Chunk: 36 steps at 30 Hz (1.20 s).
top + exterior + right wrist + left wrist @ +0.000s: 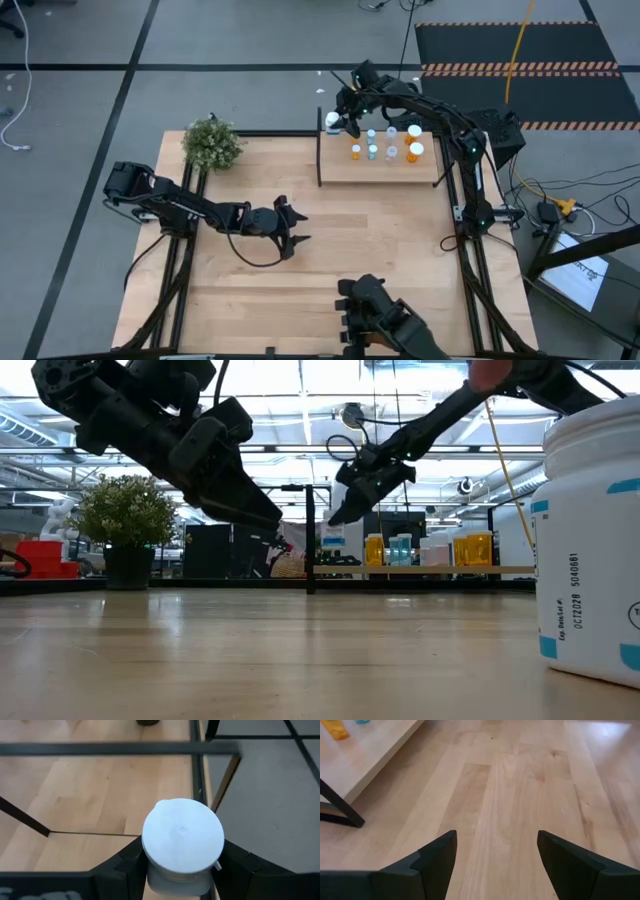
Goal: Pick and place medicine bottles onto shelf by color
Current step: Put the top white pill bottle on the shelf
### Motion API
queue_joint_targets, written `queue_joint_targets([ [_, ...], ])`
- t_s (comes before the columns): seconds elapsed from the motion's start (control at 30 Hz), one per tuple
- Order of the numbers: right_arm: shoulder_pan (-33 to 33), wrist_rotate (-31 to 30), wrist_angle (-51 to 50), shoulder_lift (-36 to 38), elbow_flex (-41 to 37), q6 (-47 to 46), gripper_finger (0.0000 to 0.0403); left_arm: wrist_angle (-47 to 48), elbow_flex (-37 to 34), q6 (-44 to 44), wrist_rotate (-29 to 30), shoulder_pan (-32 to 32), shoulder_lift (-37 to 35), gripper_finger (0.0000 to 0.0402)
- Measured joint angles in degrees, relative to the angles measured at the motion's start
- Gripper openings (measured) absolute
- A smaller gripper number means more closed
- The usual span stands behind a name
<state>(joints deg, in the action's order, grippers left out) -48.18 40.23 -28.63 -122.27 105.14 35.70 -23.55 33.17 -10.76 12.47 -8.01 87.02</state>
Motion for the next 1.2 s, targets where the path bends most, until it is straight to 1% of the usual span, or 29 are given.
queue_joint_targets([
  [0.23,0.4,-1.5,-0.3,-0.7,0.0,3.0,0.0172,0.3,0.0,0.0,0.0,0.0,0.0,0.0273],
  [0.4,0.4,-1.5,-0.7,-0.7,-0.1,3.1,0.0172,0.7,0.0,0.0,0.0,0.0,0.0,0.0273],
  [0.6,0.8,-1.5,3.3,-0.7,-5.3,2.6,0.0172,1.0,0.0,0.0,0.0,0.0,0.0,0.0273],
  [0.73,1.2,-3.0,7.5,-0.5,-8.3,2.5,0.0172,1.0,0.0,0.0,0.1,0.0,0.0,0.0273],
  [0.93,1.7,-4.2,8.1,-0.5,-8.5,2.5,0.0172,1.0,0.0,0.0,0.1,0.0,0.0,0.0273],
  [1.2,1.7,-4.4,8.5,-0.5,-8.6,2.5,0.0172,1.0,0.0,0.0,0.7,0.0,0.0,0.0273],
])
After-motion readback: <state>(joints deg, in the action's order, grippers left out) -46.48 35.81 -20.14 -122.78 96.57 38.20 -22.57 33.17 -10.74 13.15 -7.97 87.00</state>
